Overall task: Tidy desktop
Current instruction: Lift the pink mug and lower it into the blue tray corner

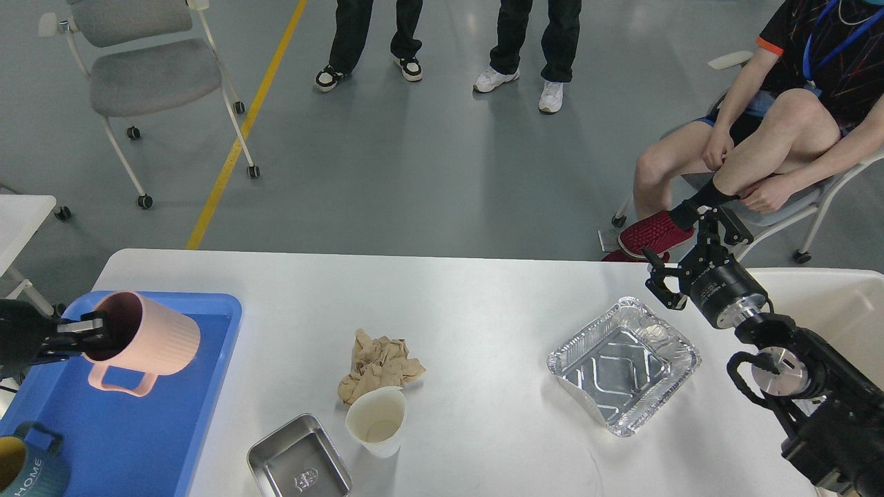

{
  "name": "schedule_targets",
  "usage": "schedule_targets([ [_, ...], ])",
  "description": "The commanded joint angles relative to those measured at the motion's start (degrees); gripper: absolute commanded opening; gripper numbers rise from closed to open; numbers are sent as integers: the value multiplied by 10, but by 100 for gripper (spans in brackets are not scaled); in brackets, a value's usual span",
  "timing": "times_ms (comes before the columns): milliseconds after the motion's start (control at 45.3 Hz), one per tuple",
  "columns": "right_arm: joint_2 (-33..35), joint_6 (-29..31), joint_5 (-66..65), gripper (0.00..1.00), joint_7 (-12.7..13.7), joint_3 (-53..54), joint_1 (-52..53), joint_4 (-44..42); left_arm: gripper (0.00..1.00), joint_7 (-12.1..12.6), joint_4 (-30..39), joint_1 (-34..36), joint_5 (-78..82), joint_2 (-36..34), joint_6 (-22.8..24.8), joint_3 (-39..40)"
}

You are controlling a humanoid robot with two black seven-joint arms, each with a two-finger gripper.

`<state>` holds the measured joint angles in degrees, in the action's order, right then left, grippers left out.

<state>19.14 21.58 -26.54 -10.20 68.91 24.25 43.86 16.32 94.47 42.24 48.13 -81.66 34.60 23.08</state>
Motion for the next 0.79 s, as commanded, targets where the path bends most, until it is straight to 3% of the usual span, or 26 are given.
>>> schedule_targets([
  [0, -2, 0, 0, 100, 0, 0, -1, -1, 1, -1, 4, 1, -26, -54, 36, 24],
  [176, -3, 0, 0, 100, 0, 0, -1, -1, 2, -1, 3, 0, -37, -72, 51, 28],
  [309, -3, 0, 0, 100, 0, 0, -1, -1, 2, -1, -1, -15, -38, -51, 34, 12],
  [618, -2, 0, 0, 100, -1, 0, -10, -1, 5, -1, -28, -37, -37, 27, -125, -167],
  [772, -2, 0, 0, 100, -1, 0, -14, -3, 5, -4, -53, -49, -38, 62, -175, -213],
])
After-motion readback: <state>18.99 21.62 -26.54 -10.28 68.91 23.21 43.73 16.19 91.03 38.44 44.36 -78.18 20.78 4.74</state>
